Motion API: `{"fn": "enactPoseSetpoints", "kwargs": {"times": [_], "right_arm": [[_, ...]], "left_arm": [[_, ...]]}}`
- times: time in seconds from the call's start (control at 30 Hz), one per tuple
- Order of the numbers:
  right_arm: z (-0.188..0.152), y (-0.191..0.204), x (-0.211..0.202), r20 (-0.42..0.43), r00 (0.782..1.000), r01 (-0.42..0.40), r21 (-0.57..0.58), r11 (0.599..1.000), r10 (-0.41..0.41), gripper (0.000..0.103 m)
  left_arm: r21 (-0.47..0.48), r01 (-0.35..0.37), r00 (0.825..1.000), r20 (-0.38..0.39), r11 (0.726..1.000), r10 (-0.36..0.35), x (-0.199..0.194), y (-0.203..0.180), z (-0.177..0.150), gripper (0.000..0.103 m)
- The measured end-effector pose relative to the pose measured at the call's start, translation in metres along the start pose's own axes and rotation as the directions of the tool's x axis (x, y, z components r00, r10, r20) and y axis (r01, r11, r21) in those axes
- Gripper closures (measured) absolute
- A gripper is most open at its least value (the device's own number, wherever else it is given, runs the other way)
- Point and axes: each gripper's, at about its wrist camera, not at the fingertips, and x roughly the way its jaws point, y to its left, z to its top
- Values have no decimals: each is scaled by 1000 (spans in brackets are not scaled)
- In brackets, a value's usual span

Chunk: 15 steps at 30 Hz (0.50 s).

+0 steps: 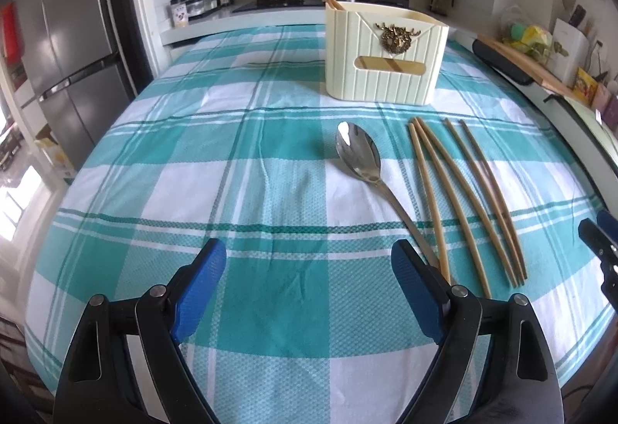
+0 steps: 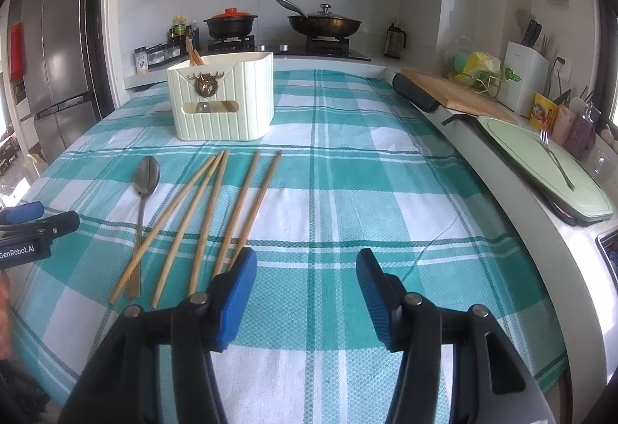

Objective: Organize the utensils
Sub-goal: 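Grasp the steel spoon with the left tool while the right tool grasps a wooden chopstick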

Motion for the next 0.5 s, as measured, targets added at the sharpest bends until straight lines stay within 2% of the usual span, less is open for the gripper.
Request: {"fn": "enactPoseSetpoints", "kwargs": {"times": [0.3,0.5], "right_arm": [[-2,-1,4,-17,1000,2,-2,1000,-3,48],[-3,-1,5,-17,1000,6,-1,1000,-6,48]], "left_arm": [[-13,-2,1000,-18,1000,2,7,3,-4,15],[-76,37,998,-53,996,-41,16,12,-5,15]]}}
